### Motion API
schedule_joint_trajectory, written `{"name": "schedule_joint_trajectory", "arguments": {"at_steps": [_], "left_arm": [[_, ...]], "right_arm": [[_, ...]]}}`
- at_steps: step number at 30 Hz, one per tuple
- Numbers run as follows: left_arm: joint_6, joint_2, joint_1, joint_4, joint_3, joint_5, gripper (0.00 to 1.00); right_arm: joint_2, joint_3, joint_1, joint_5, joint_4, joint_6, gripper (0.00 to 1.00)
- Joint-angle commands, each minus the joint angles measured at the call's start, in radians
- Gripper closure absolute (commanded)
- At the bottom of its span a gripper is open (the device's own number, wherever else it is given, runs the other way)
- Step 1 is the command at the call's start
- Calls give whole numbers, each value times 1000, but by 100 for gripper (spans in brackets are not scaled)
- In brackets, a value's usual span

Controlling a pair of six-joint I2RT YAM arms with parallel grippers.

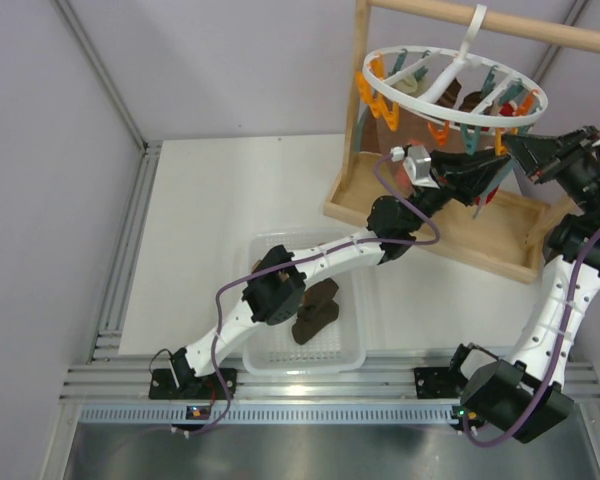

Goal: Clip the socks to the hanger
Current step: Open the clamp at the hanger.

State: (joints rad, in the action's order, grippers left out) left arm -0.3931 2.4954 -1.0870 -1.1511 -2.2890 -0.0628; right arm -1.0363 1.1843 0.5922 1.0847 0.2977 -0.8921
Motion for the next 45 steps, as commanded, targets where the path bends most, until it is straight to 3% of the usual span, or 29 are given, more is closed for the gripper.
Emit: {"name": "schedule_joint_trajectory", "arguments": {"at_steps": [1, 4, 5, 9, 19, 23, 28, 38, 45], "left_arm": [[8, -55, 7, -48, -47, 6, 82], [20, -55, 7, -39, -41, 1, 98], [28, -56, 7, -38, -37, 3, 100], [72, -67, 7, -35, 16, -14, 100], [197, -66, 7, -41, 62, -28, 100], [206, -67, 7, -44, 63, -42, 100], [203, -72, 4, -44, 65, -55, 100], [206, -82, -4, -45, 79, -72, 100], [206, -89, -7, -48, 94, -77, 100]], "right_arm": [[9, 3, 15, 35, 20, 2, 98], [-7, 41, 15, 27, -58, 33, 82], [-7, 52, 15, 23, -84, 47, 69], [-7, 90, 17, 12, -153, 106, 49], [15, 178, 26, 12, -379, 343, 29], [33, 175, 24, -40, -411, 424, 16], [24, 150, 11, -45, -344, 401, 18], [-4, 159, -104, -143, -376, 479, 20], [7, 137, -118, -207, -336, 467, 32]]}}
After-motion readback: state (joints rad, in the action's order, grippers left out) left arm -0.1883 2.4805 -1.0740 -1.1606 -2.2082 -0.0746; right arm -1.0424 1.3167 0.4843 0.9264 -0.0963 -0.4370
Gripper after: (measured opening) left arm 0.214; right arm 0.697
